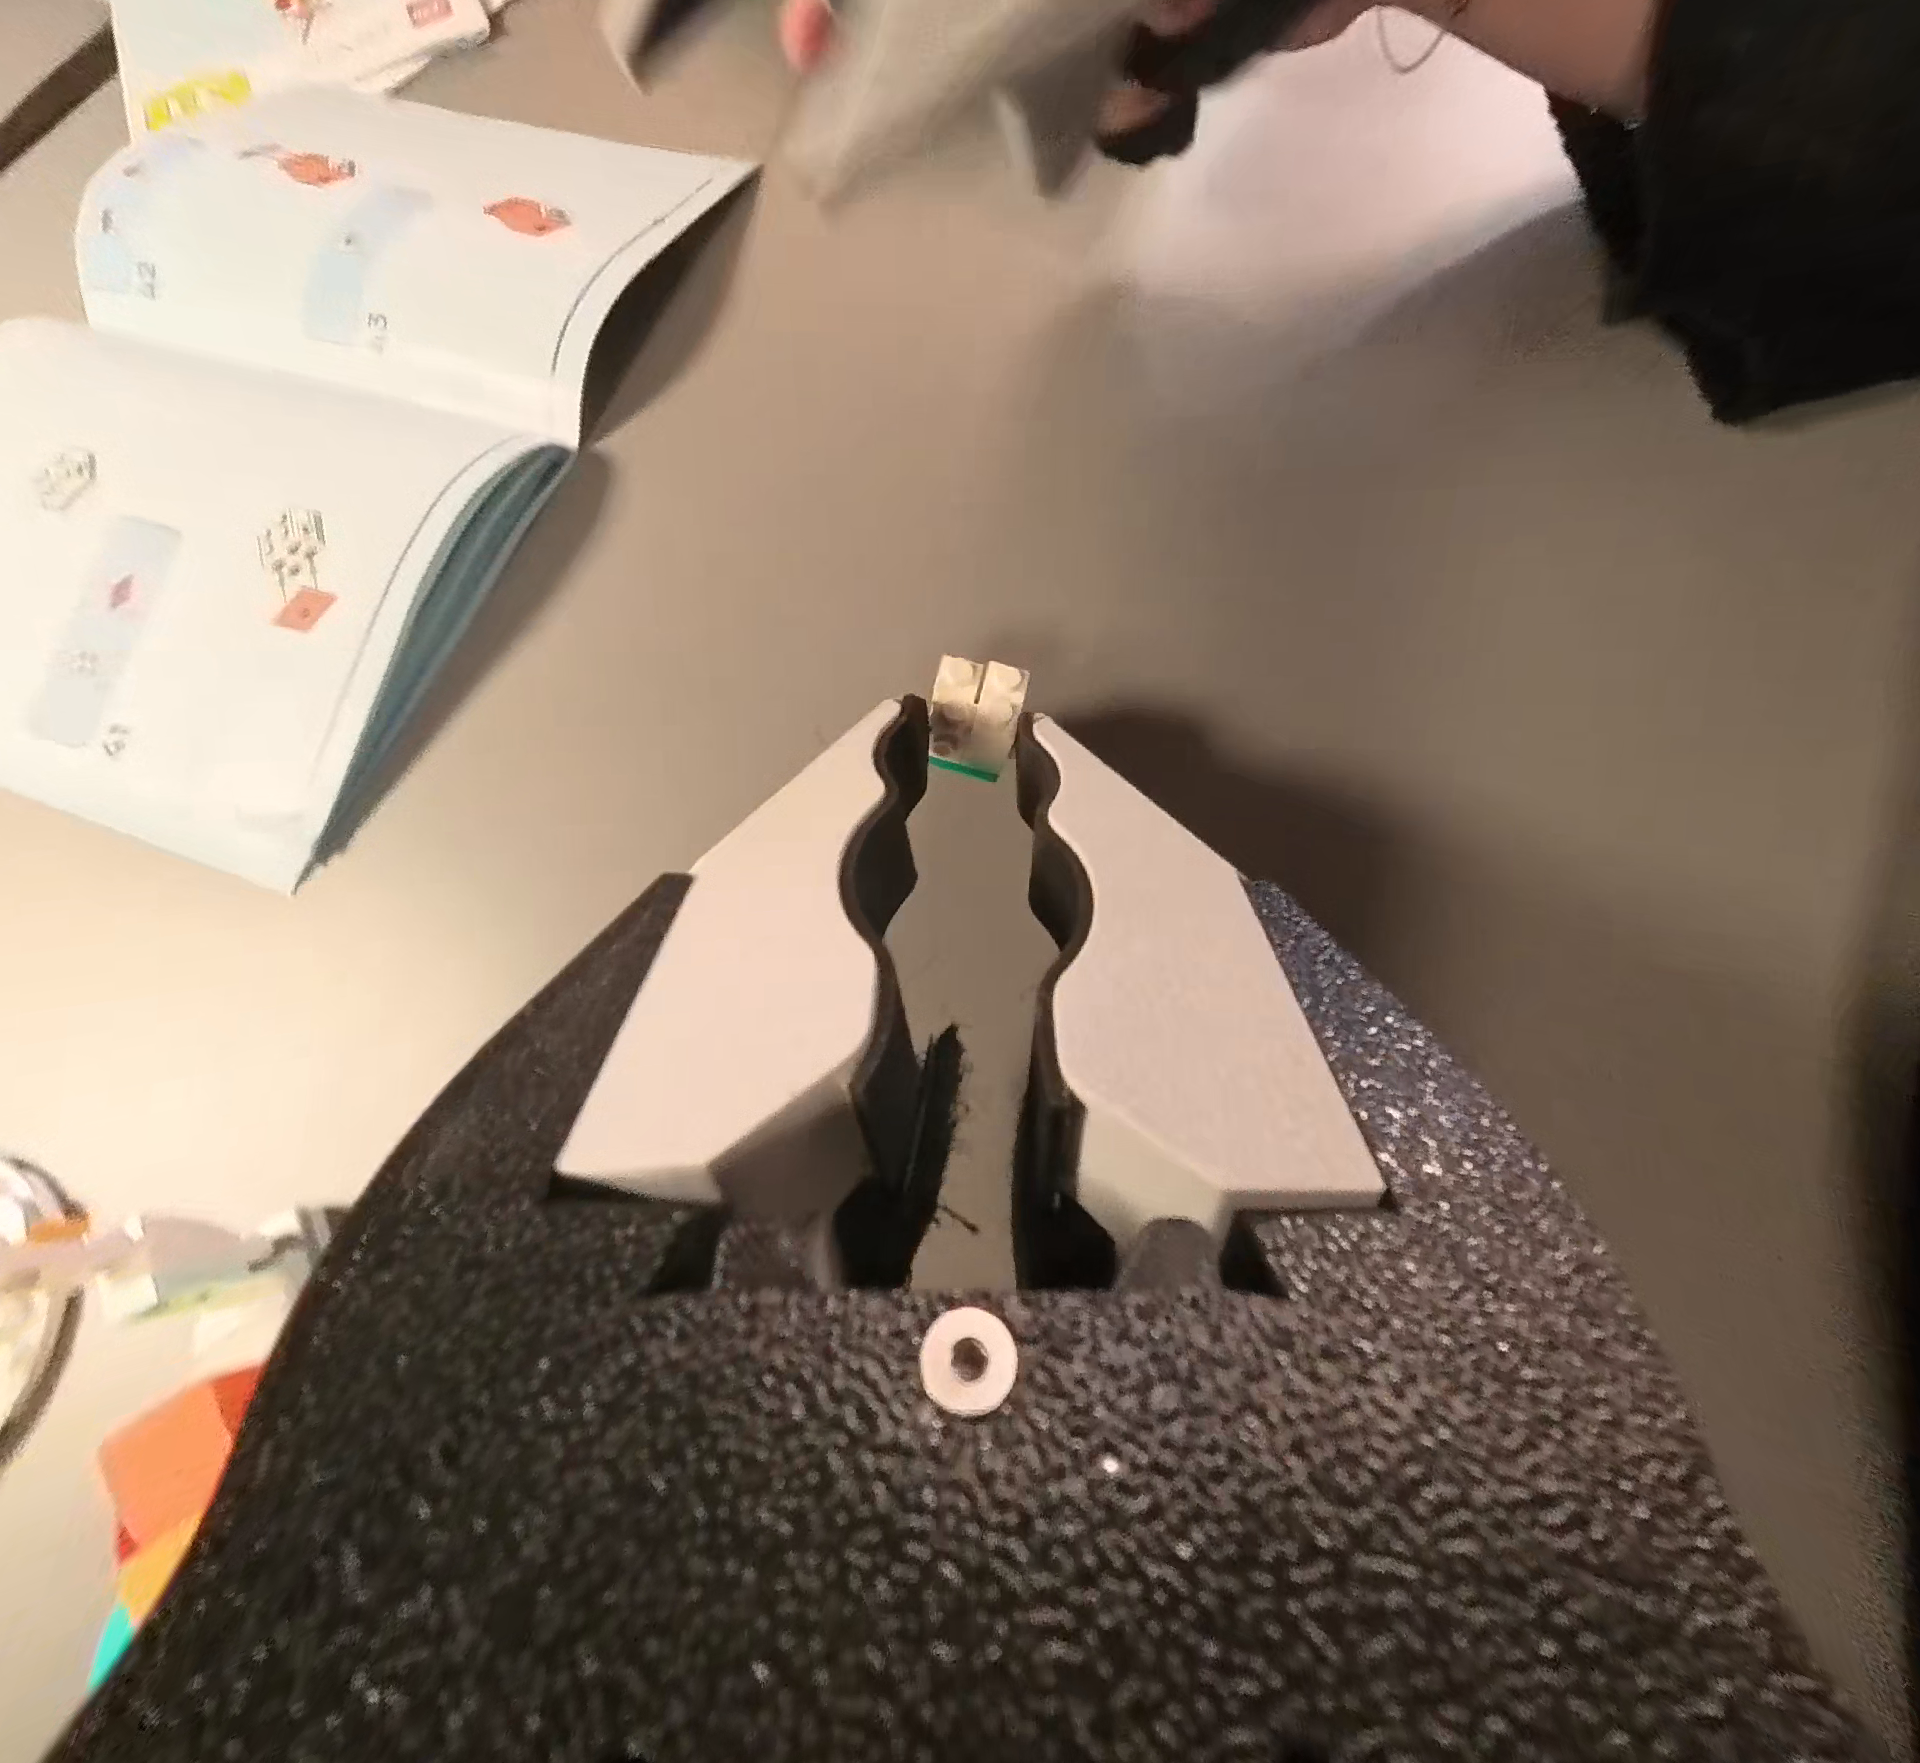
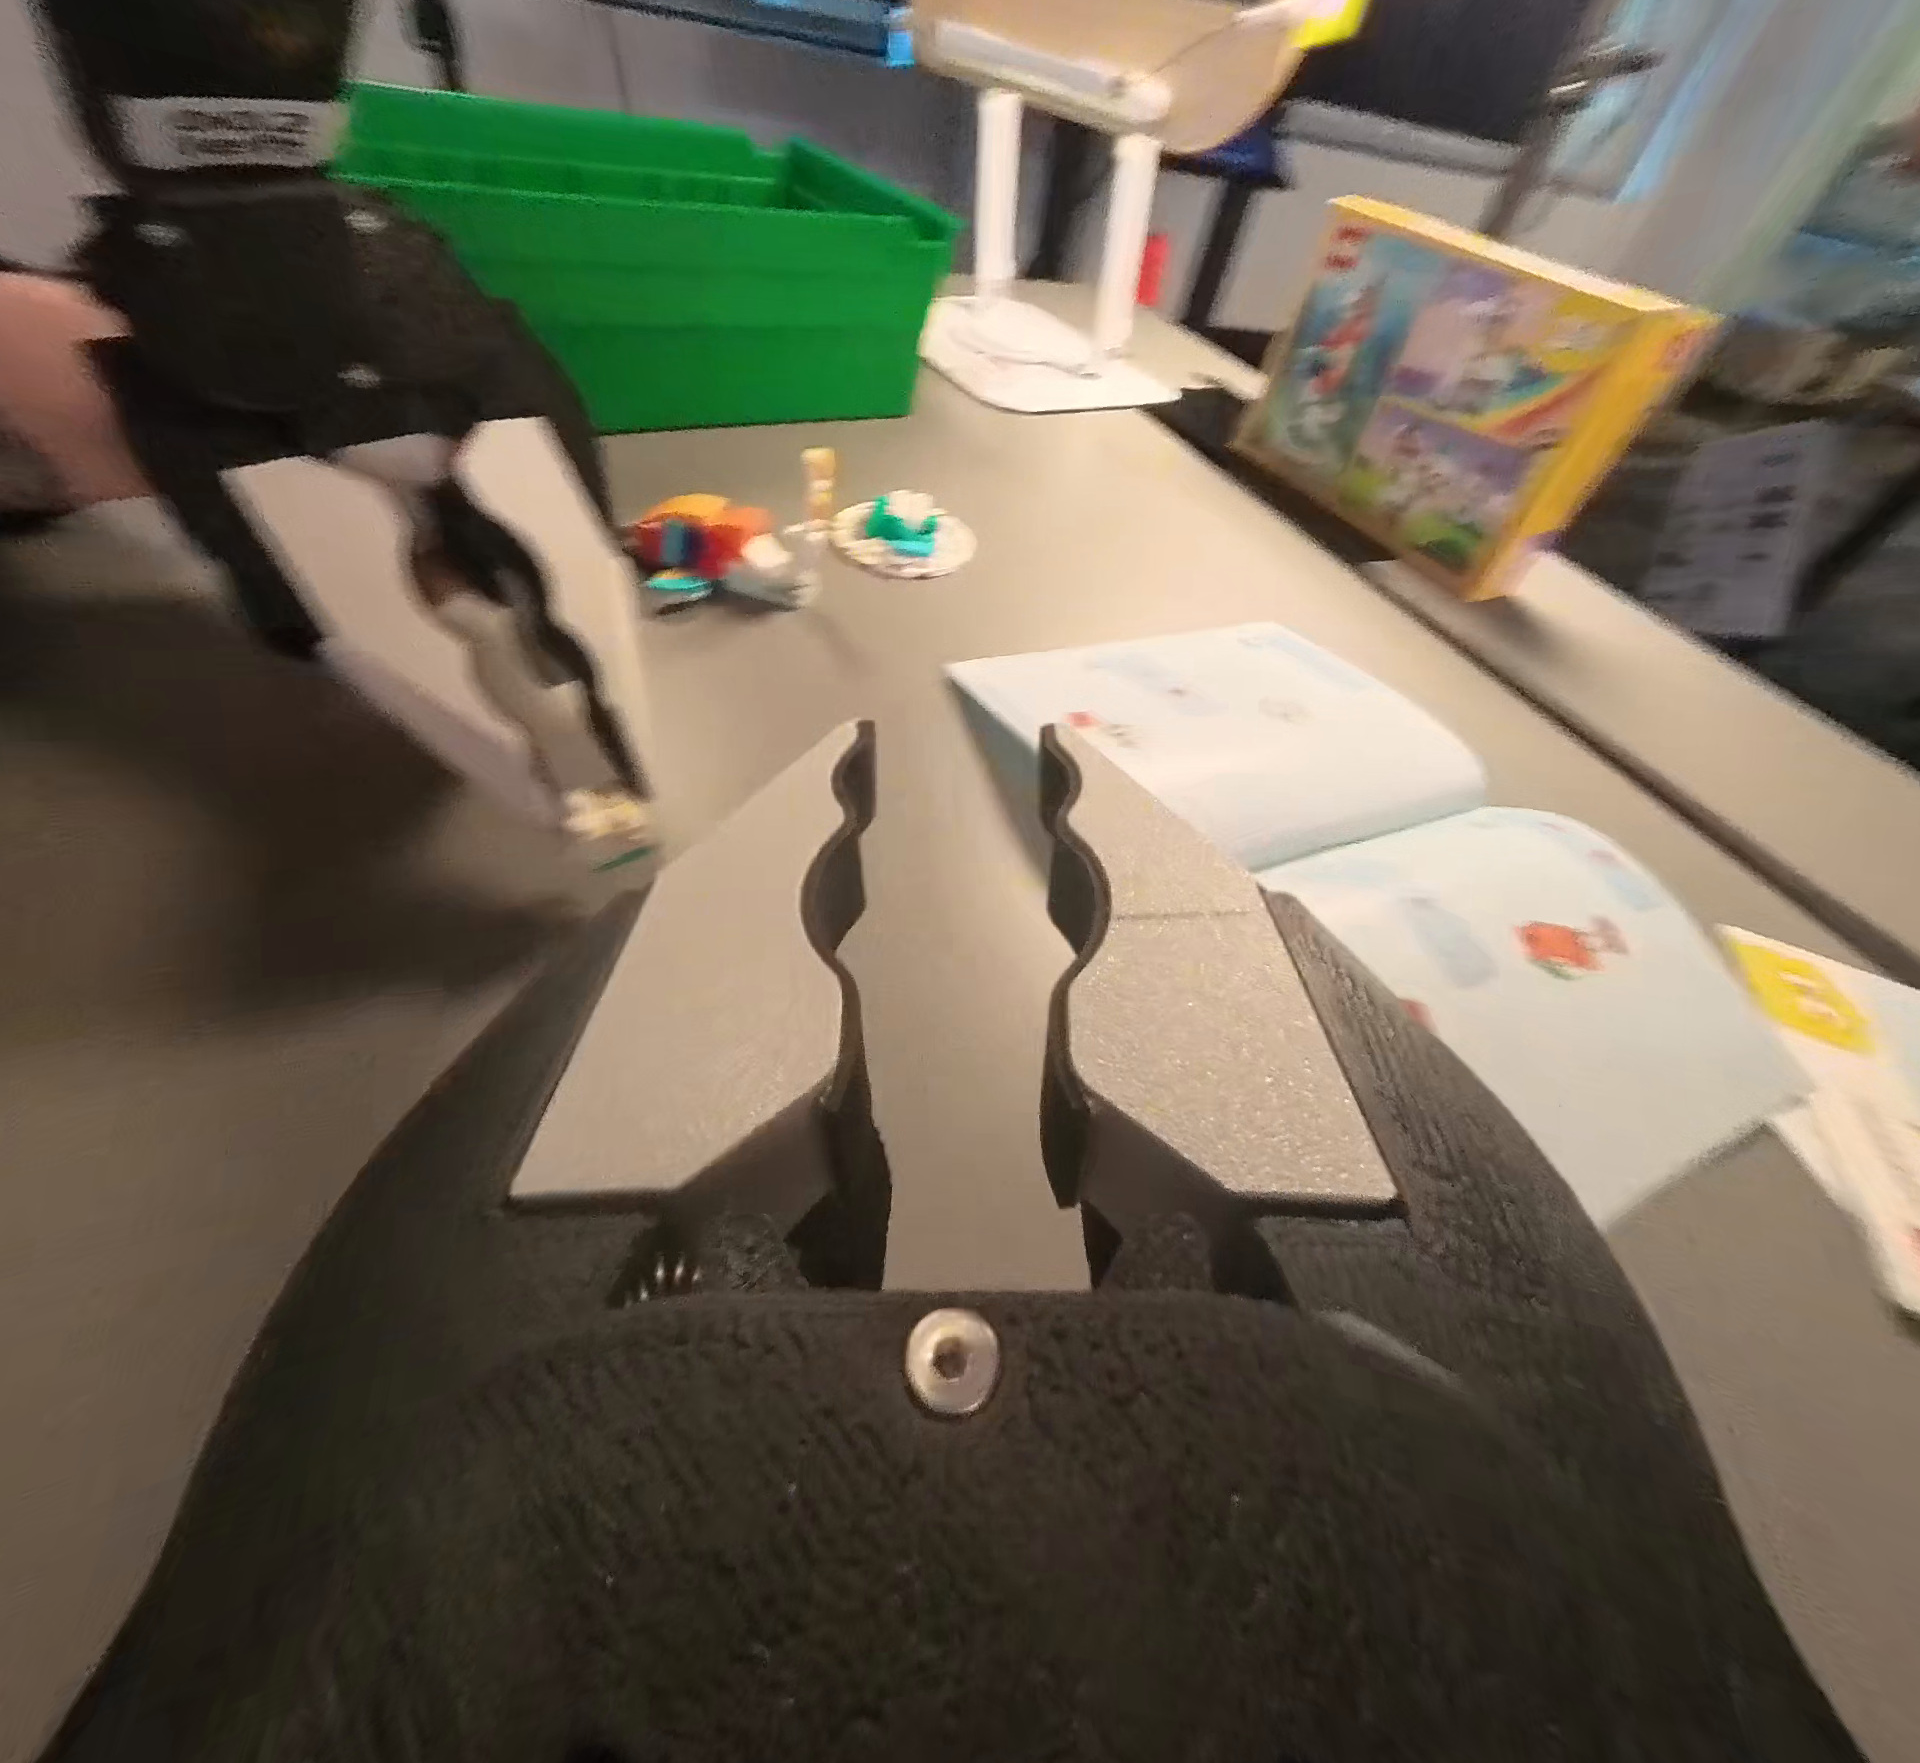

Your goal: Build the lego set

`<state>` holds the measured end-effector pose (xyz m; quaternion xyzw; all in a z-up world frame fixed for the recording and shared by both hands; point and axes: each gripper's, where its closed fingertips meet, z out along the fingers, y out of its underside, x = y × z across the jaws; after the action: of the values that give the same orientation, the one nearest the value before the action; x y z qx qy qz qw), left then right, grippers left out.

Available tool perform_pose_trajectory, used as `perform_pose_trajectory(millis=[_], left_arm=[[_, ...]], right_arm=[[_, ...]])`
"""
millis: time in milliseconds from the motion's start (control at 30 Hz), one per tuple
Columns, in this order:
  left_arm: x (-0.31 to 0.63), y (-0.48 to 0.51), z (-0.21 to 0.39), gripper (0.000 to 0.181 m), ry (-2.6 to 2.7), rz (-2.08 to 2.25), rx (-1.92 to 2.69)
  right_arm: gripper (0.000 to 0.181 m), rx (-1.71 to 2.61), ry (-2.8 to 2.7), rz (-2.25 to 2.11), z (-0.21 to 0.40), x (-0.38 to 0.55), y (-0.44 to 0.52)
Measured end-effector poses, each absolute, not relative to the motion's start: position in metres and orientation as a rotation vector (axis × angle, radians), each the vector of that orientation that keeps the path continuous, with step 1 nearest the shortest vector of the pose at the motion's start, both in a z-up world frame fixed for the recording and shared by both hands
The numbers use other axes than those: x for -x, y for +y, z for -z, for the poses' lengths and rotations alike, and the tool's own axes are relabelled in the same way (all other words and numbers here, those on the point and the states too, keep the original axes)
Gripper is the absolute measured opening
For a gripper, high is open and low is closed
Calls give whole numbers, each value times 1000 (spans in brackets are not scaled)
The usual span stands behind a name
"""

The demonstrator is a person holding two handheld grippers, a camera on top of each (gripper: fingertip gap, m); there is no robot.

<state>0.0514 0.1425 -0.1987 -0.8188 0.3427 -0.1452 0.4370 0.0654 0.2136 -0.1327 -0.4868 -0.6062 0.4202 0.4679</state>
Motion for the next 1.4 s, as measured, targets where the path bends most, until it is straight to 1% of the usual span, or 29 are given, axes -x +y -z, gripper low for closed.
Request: perform_pose_trajectory(millis=[33, 100, 167, 267, 367, 467, 533, 667, 767, 833, 1267, 1300, 1367, 1400], left_arm=[[-53, 143, 196, 15, 853, 380, 2025], [-60, 142, 183, 14, 811, 526, 1990], [-75, 131, 156, 15, 762, 853, 1894], [-79, 114, 119, 14, 704, 1275, 1759], [-74, 108, 111, 14, 647, 1471, 1756], [-69, 106, 108, 14, 602, 1580, 1755], [-68, 104, 107, 14, 588, 1632, 1751], [-69, 103, 111, 14, 576, 1667, 1765], [-70, 102, 114, 14, 577, 1680, 1776], [-71, 102, 115, 14, 578, 1682, 1780], [-66, 110, 120, 15, 530, 1611, 1786], [-66, 110, 121, 17, 530, 1593, 1792], [-70, 107, 122, 31, 564, 1593, 1799], [-72, 106, 123, 31, 575, 1595, 1801]], right_arm=[[34, 1162, -1544, -1072, 134, -68, 202], [41, 1075, -1634, -1103, 134, -73, 180], [48, 965, -1690, -1057, 128, -75, 161], [50, 785, -1733, -987, 115, -73, 131], [48, 642, -1758, -931, 107, -71, 107], [48, 580, -1775, -846, 109, -69, 98], [44, 560, -1779, -761, 111, -67, 99], [29, 507, -1772, -631, 115, -63, 99], [24, 507, -1777, -553, 120, -59, 103], [16, 498, -1767, -531, 120, -59, 105], [13, 540, -1758, -479, 125, -55, 113], [13, 545, -1759, -484, 126, -55, 114], [13, 553, -1761, -496, 126, -54, 113], [13, 557, -1765, -498, 127, -53, 113]])
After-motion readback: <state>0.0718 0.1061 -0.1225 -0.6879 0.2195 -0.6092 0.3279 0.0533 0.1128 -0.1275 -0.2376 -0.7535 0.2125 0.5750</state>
